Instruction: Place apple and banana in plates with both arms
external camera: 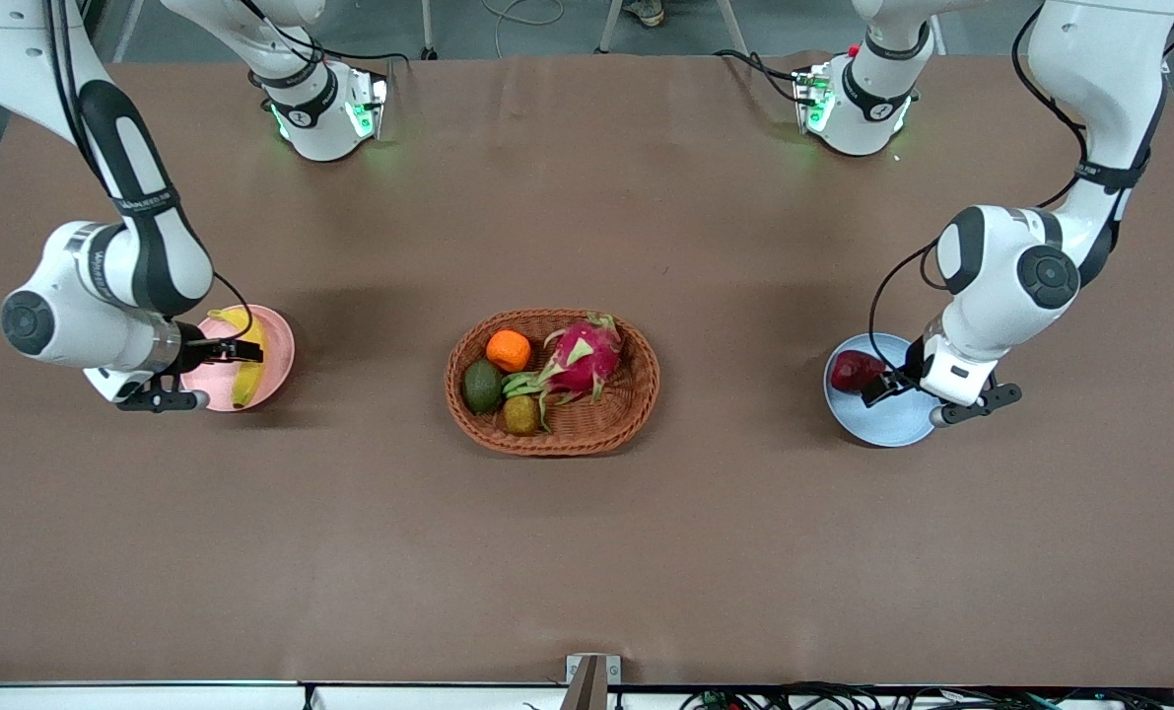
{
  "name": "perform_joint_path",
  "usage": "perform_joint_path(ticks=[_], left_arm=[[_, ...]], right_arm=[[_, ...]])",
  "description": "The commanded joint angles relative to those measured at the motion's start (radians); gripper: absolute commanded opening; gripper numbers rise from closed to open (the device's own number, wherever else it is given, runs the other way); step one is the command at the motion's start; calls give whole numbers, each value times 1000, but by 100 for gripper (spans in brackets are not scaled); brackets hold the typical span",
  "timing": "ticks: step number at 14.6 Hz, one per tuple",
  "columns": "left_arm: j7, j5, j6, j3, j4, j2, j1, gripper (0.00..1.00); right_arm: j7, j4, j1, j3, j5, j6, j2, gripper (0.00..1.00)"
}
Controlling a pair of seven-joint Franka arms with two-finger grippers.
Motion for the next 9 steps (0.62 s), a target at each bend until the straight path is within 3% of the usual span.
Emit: perform_joint_path(ticks=[1,6,9], left_arm=[[31,-19,-88,-16,10,-85,13,100],[158,-17,-290,-15,149,-148,15,100],[182,-6,-468,-10,277,-183,15,100]], right_arm=[[56,225,-4,7,5,-268,-53,100],[66,595,5,7,-12,-575,-55,100],[55,715,5,10,-50,-599,-67,100]])
